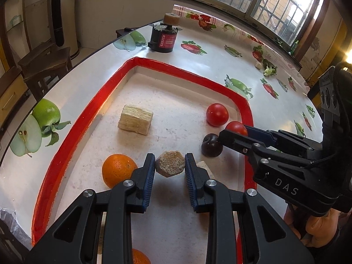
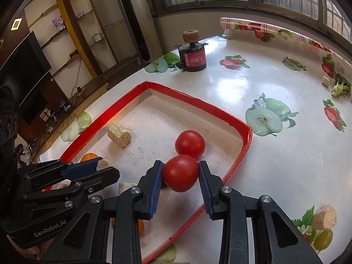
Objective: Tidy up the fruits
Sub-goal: 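Open both grippers to drop the beige piece and tomato into the tray, then move both grippers back toward the beige round piece and green tomato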
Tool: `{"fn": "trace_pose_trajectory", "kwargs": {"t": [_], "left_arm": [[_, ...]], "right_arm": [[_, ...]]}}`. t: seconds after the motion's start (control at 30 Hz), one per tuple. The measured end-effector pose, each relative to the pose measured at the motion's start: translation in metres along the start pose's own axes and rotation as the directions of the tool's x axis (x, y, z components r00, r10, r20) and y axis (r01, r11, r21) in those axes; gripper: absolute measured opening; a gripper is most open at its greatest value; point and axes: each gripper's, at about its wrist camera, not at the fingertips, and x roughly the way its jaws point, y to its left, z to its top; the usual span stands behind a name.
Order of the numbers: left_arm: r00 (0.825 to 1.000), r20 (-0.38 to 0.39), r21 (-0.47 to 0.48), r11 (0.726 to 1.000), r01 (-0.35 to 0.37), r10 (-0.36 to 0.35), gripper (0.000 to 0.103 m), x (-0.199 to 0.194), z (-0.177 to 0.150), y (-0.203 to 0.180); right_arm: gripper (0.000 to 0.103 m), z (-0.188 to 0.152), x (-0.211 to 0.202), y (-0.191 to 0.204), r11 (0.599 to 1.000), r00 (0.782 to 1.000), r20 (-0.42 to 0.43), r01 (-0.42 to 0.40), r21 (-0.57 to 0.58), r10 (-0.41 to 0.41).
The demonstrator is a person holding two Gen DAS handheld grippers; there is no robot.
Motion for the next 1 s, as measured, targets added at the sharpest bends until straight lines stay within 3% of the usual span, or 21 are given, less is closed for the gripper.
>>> {"fn": "trace_pose_trajectory", "kwargs": {"t": [0.23,0.3,0.37,0.43,0.67,0.77,1.0], "left_arm": [[0.999,-0.024,0.02,0.999,-0.047,0.047,0.025,0.001,-0.002,-0.003],[0.999,-0.027,0.021,0.999,-0.047,0.047,0.031,-0.001,-0.004,-0.004],[0.998,-0.021,0.021,0.998,-0.058,0.059,0.047,-0.004,-0.004,-0.004],[0.997,-0.01,0.023,0.997,-0.073,0.073,0.056,-0.008,-0.006,-0.004],[0.997,0.004,0.011,0.997,-0.076,0.076,0.056,-0.02,-0.009,-0.001],[0.997,0.012,0.017,0.997,-0.072,0.072,0.056,-0.025,-0.011,-0.004],[0.998,0.025,0.03,0.998,-0.052,0.051,0.056,-0.033,-0.014,-0.017]], "right_arm": [[0.039,0.0,-0.001,0.0,1.0,1.0,0.004,-0.004,0.0,0.004],[0.039,-0.001,-0.003,0.0,1.0,1.0,0.007,-0.002,0.0,0.002],[0.043,-0.001,-0.005,0.001,1.0,1.0,0.011,-0.003,-0.003,0.003],[0.046,-0.001,-0.009,0.002,1.0,1.0,0.019,0.0,-0.005,0.0],[0.048,-0.004,-0.03,0.0,1.0,0.999,0.05,0.006,0.007,-0.007],[0.055,-0.008,-0.041,-0.002,1.0,0.998,0.065,0.012,0.011,-0.012],[0.055,-0.022,-0.064,-0.014,0.999,0.996,0.085,0.03,0.036,-0.033]]}}
